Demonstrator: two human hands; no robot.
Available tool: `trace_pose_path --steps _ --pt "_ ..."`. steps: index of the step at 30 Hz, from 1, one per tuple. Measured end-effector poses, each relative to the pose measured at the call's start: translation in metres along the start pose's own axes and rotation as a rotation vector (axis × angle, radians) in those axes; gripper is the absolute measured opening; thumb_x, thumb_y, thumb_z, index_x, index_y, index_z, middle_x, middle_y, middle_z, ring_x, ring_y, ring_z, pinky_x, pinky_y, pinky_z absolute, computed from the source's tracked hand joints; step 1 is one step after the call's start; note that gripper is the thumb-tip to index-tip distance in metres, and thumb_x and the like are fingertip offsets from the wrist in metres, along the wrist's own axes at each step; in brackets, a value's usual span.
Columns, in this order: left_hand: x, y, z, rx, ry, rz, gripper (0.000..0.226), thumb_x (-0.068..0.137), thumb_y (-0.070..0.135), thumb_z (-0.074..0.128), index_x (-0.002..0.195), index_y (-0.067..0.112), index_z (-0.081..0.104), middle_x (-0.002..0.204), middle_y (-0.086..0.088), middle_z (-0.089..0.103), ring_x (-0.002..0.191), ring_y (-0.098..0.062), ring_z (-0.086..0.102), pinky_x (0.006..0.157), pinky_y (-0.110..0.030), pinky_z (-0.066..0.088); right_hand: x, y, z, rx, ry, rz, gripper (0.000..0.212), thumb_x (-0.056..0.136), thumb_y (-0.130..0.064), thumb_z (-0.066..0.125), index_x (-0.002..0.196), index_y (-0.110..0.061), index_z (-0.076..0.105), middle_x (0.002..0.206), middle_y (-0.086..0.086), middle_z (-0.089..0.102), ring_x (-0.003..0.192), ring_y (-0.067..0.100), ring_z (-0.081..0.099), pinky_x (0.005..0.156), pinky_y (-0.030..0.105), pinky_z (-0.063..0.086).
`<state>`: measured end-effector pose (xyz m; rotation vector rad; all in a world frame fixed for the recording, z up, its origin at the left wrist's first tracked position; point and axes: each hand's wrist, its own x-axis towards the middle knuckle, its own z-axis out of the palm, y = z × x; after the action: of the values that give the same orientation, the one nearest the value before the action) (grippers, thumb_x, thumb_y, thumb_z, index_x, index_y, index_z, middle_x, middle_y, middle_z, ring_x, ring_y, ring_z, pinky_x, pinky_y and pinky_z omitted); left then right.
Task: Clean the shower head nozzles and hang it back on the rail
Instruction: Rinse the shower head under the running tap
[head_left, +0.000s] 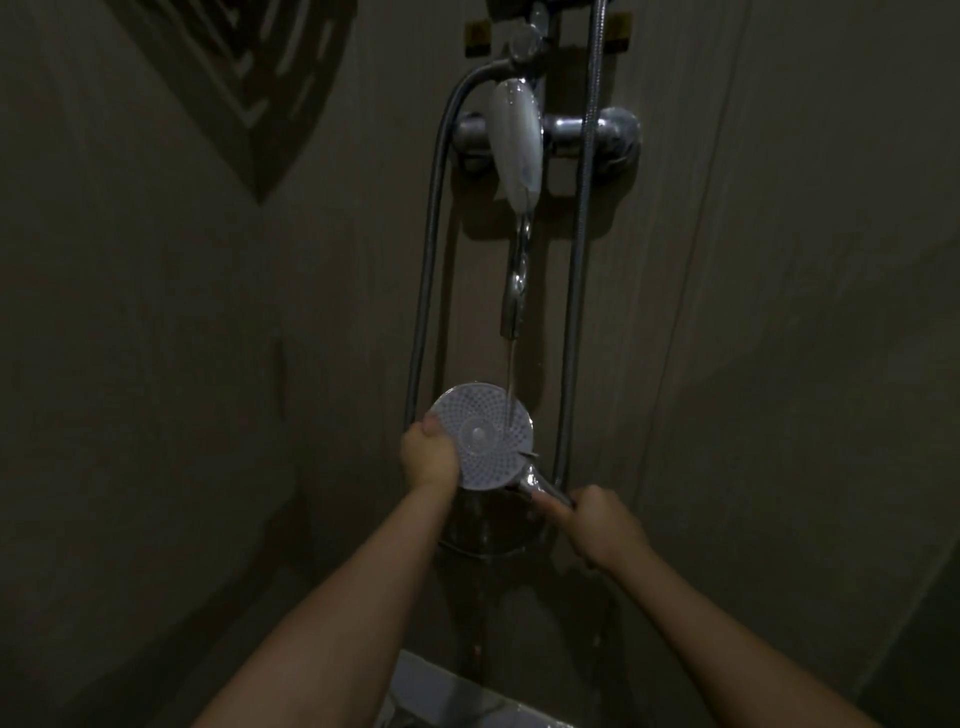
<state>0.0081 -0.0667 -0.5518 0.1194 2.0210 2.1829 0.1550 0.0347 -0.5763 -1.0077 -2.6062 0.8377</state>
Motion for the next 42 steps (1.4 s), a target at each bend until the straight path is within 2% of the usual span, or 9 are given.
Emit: trace_pose_path --steps 5,11,15,22,26,29,32,38,42 --pt "0.007 -0.006 -0.005 -0.088 -0.217 -0.053 0.026 0.098 0.013 0.042 0.115 0.004 0.059 0.11 -0.013 0.065 0.099 -0.026 0.063 0.088 -0.039 0.053 0.004 -0.003 -0.008 -0.043 0.005 -0.023 0.057 0.087 -0.062 0.042 0.067 -0.011 0.057 0.077 0.015 0.062 0.075 0.028 0.064 0.061 0.027 0.039" --pt "0.003 -0.003 -0.003 0.04 0.013 0.062 0.037 0.101 0.025 0.033 0.107 -0.002 0.058 0.095 -0.012 0.058 0.088 -0.024 0.055 0.073 -0.031 0.042 0.003 -0.01 0.002 -0.153 0.079 -0.034 0.062 0.088 -0.062 0.042 0.099 -0.006 0.065 0.104 0.019 0.067 0.098 0.032 0.064 0.076 0.033 0.048" --pt "0.007 -0.006 -0.013 0.259 -0.082 0.069 0.045 0.099 0.04 0.034 0.107 0.003 0.058 0.102 -0.014 0.061 0.083 -0.021 0.06 0.066 -0.028 0.046 0.001 -0.01 -0.008 -0.302 0.075 -0.066 0.06 0.089 -0.062 0.039 0.106 -0.01 0.063 0.108 0.014 0.065 0.101 0.03 0.063 0.076 0.031 0.046" --pt "0.014 0.012 -0.014 0.75 0.008 0.452 0.037 0.095 0.039 0.043 0.112 0.009 0.054 0.119 -0.016 0.059 0.115 -0.032 0.051 0.097 -0.041 0.038 -0.002 -0.02 -0.015 -0.547 0.205 -0.176 0.061 0.09 -0.064 0.033 0.107 -0.013 0.061 0.109 0.01 0.066 0.102 0.028 0.063 0.079 0.032 0.048" --pt "0.0 0.015 0.0 0.707 0.083 0.454 0.057 0.097 0.034 0.038 0.148 0.013 0.021 0.157 -0.011 0.018 0.143 -0.03 0.017 0.115 -0.045 0.014 0.002 -0.035 -0.011 -0.487 0.22 -0.145 0.064 0.089 -0.064 0.032 0.105 -0.011 0.063 0.108 0.011 0.067 0.101 0.028 0.064 0.077 0.032 0.047" --pt "-0.017 0.002 0.01 0.933 -0.089 0.56 0.076 0.097 0.046 0.031 0.15 0.01 -0.009 0.158 -0.011 -0.017 0.146 -0.031 -0.016 0.117 -0.046 -0.009 0.006 -0.044 -0.007 -0.356 0.191 -0.081 0.062 0.091 -0.061 0.036 0.107 -0.007 0.063 0.11 0.015 0.065 0.103 0.031 0.062 0.08 0.034 0.048" --pt "-0.019 -0.005 0.01 1.081 -0.259 0.724 0.072 0.097 0.049 0.023 0.15 0.015 -0.013 0.157 -0.005 -0.023 0.143 -0.027 -0.025 0.11 -0.042 -0.018 0.009 -0.044 -0.008 -0.214 0.116 -0.059 0.059 0.092 -0.059 0.037 0.1 -0.006 0.063 0.097 0.013 0.064 0.093 0.029 0.064 0.072 0.032 0.047" --pt "0.015 0.005 -0.002 0.971 0.0 0.444 0.083 0.091 0.063 0.03 0.152 0.019 -0.006 0.16 -0.007 -0.012 0.147 -0.028 -0.011 0.115 -0.055 -0.006 0.003 -0.038 -0.011 -0.342 0.053 -0.066 0.064 0.088 -0.064 0.037 0.1 -0.006 0.062 0.101 0.013 0.063 0.097 0.029 0.063 0.07 0.03 0.042" --pt "0.017 0.008 -0.007 0.572 -0.03 0.172 0.078 0.089 0.054 0.048 0.145 0.008 0.022 0.147 -0.017 0.034 0.131 -0.035 0.04 0.104 -0.05 0.038 0.007 -0.033 -0.012 -0.331 0.082 -0.029 0.062 0.088 -0.064 0.036 0.095 -0.009 0.062 0.096 0.011 0.063 0.093 0.028 0.064 0.067 0.029 0.041"
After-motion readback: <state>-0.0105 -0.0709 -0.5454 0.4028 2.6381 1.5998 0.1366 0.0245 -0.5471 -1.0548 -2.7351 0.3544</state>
